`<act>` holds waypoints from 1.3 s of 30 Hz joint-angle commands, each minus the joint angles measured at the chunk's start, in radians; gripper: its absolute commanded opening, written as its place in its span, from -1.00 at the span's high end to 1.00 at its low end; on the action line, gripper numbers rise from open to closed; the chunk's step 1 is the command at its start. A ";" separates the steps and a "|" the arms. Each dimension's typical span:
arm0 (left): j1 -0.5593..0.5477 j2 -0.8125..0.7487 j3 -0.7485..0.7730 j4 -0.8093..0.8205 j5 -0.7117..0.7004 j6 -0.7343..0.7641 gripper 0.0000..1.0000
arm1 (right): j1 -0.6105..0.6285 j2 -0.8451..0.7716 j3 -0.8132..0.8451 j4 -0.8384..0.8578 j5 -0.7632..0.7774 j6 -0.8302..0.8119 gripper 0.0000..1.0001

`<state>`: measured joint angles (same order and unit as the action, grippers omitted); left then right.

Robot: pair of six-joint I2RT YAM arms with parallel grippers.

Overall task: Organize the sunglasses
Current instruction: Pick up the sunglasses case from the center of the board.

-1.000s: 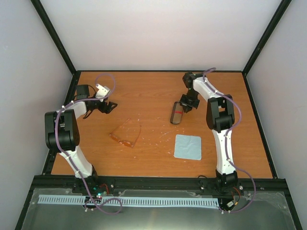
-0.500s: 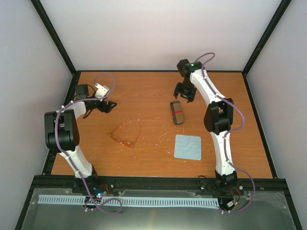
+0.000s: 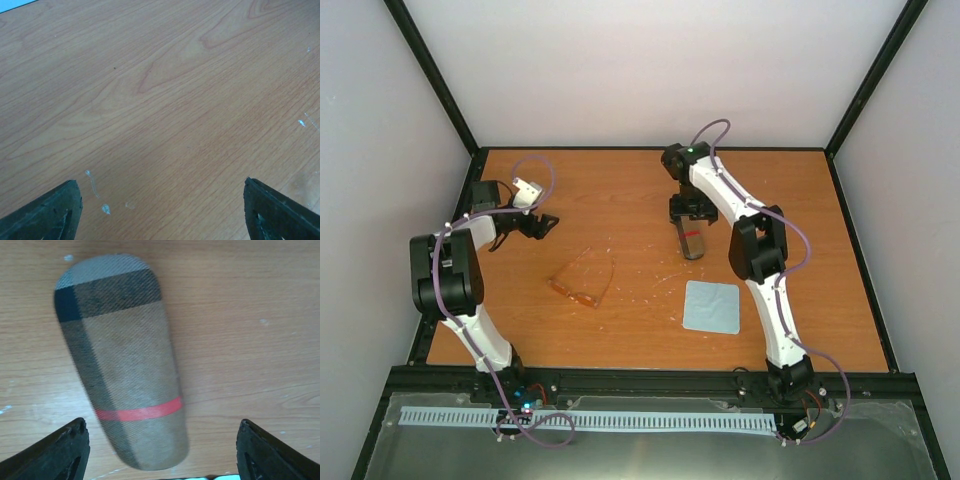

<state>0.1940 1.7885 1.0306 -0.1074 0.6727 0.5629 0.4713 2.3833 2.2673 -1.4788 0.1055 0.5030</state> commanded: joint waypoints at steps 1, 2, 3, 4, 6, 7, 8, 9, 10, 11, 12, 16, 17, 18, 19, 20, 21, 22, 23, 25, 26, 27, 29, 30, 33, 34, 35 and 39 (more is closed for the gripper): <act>0.006 -0.032 0.002 0.012 0.004 0.011 -0.76 | -0.009 -0.022 -0.022 -0.013 0.083 -0.100 -0.58; 0.006 -0.030 0.002 0.011 0.004 0.008 -0.76 | -0.009 -0.023 -0.031 0.000 0.076 -0.117 -0.59; 0.007 -0.031 0.003 0.011 0.004 0.005 -0.76 | -0.010 -0.026 -0.040 0.011 0.062 -0.132 -0.77; 0.006 -0.032 0.003 0.010 0.002 0.005 -0.76 | -0.010 -0.030 -0.053 0.025 0.050 -0.150 -0.80; 0.006 -0.031 0.003 0.011 -0.001 0.006 -0.76 | -0.013 -0.044 -0.075 0.054 0.021 -0.182 -0.81; 0.007 -0.030 0.003 0.009 -0.002 0.007 -0.76 | -0.013 -0.053 -0.093 0.068 0.002 -0.195 -0.82; 0.006 -0.030 0.003 0.007 -0.004 0.009 -0.76 | -0.015 -0.060 -0.119 0.080 -0.013 -0.208 -0.89; 0.006 -0.031 0.002 0.006 -0.005 0.010 -0.76 | -0.018 -0.065 -0.129 0.085 -0.028 -0.220 -0.91; 0.007 -0.030 0.002 0.007 -0.005 0.011 -0.76 | -0.019 -0.069 -0.143 0.090 -0.038 -0.227 -0.91; 0.007 -0.030 0.002 0.007 -0.005 0.011 -0.76 | -0.020 -0.072 -0.148 0.094 -0.041 -0.233 -0.91; 0.006 -0.030 0.000 0.007 -0.006 0.010 -0.76 | -0.021 -0.074 -0.158 0.098 -0.050 -0.242 -0.91; 0.007 -0.030 0.000 0.007 -0.001 0.005 -0.75 | -0.025 -0.070 -0.167 0.110 -0.077 -0.253 -0.91; 0.006 -0.030 0.000 0.007 -0.001 0.005 -0.75 | -0.026 -0.065 -0.168 0.108 -0.080 -0.253 -0.91; 0.006 -0.031 -0.001 0.008 0.000 0.006 -0.75 | -0.027 -0.059 -0.170 0.108 -0.089 -0.254 -0.91; 0.006 -0.032 -0.002 0.008 0.001 0.006 -0.75 | -0.028 -0.057 -0.172 0.107 -0.097 -0.255 -0.90; 0.006 -0.032 -0.004 0.009 0.002 0.007 -0.75 | -0.028 -0.053 -0.174 0.107 -0.103 -0.255 -0.90; 0.006 -0.032 -0.005 0.009 0.002 0.008 -0.75 | -0.028 -0.050 -0.176 0.107 -0.106 -0.256 -0.90; 0.007 -0.032 -0.006 0.011 0.001 0.008 -0.75 | -0.028 -0.046 -0.177 0.105 -0.106 -0.257 -0.90; 0.006 -0.033 -0.007 0.011 0.002 0.008 -0.75 | -0.028 -0.043 -0.179 0.103 -0.106 -0.257 -0.89; 0.006 -0.033 -0.007 0.010 0.002 0.007 -0.75 | -0.028 -0.038 -0.184 0.101 -0.110 -0.258 -0.89; 0.005 -0.034 -0.007 0.012 0.004 0.006 -0.75 | -0.028 -0.037 -0.186 0.101 -0.109 -0.259 -0.88; 0.006 -0.033 -0.007 0.014 0.004 0.006 -0.75 | -0.029 -0.034 -0.187 0.100 -0.109 -0.259 -0.87; 0.006 -0.034 -0.008 0.013 0.004 0.006 -0.75 | -0.030 -0.028 -0.187 0.097 -0.109 -0.259 -0.85; 0.005 -0.033 -0.009 0.013 0.004 0.005 -0.76 | -0.031 -0.024 -0.185 0.095 -0.108 -0.260 -0.84; 0.007 -0.034 -0.010 0.016 0.002 0.005 -0.75 | -0.031 -0.019 -0.185 0.093 -0.106 -0.261 -0.77; 0.006 -0.034 -0.011 0.017 0.002 0.005 -0.75 | -0.032 -0.019 -0.183 0.094 -0.107 -0.262 -0.76; 0.006 -0.033 -0.012 0.018 0.003 0.004 -0.75 | -0.033 -0.019 -0.185 0.094 -0.108 -0.262 -0.74; 0.006 -0.033 -0.015 0.025 0.004 0.001 -0.75 | -0.034 -0.008 -0.187 0.088 -0.115 -0.262 -0.75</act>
<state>0.1944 1.7882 1.0206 -0.1040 0.6617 0.5625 0.4435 2.3608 2.0842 -1.3731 0.0021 0.2501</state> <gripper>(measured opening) 0.877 0.874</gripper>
